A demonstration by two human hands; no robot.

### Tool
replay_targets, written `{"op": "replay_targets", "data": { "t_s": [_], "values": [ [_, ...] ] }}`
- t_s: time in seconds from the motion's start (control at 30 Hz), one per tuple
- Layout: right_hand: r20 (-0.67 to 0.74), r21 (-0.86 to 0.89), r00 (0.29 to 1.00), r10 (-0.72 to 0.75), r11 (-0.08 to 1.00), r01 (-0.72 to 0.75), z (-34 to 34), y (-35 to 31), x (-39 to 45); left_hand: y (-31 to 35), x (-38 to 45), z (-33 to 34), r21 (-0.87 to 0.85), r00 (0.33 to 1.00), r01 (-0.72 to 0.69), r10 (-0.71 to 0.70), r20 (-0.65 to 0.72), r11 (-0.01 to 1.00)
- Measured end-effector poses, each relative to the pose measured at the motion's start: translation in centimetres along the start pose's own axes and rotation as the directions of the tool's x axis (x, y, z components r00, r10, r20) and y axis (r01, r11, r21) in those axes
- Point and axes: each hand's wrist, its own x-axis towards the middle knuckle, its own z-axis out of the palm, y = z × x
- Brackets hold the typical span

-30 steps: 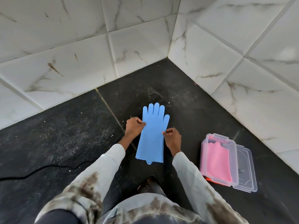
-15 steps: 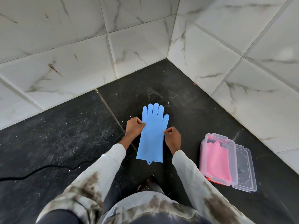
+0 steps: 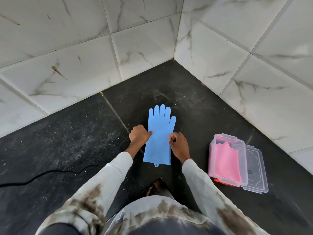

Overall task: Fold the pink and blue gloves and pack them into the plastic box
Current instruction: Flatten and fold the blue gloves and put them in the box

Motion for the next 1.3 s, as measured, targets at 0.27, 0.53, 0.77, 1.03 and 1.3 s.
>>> {"op": "replay_targets", "data": {
  "t_s": [0.27,0.53,0.77,1.03,1.3],
  "values": [
    [0.061,-0.022,0.998,-0.024,0.999,0.025,-0.1,0.0,-0.7,-0.7,0.1,-0.1,-0.233,0.98,0.048,0.0,0.201,0.971],
    [0.014,-0.014,0.999,-0.039,0.999,0.039,0.2,0.1,-0.8,-1.2,-1.1,-0.6,-0.524,0.976,0.053,0.067,0.208,0.85],
    [0.01,-0.092,0.995,-0.094,0.991,0.095,-0.2,0.4,-1.3,-3.1,-1.3,-1.1,-0.107,0.819,-0.475,0.484,0.307,0.873],
    [0.0,-0.155,0.985,-0.173,0.973,0.171,-0.3,1.1,-2.1,-3.4,-2.0,-0.4,0.48,0.704,-0.688,0.661,0.26,0.544],
    [0.042,-0.241,0.968,-0.249,0.937,0.251,-0.6,1.2,-2.9,-1.4,-2.6,0.2,0.071,0.839,-0.543,0.542,0.036,0.836]
  ]
}}
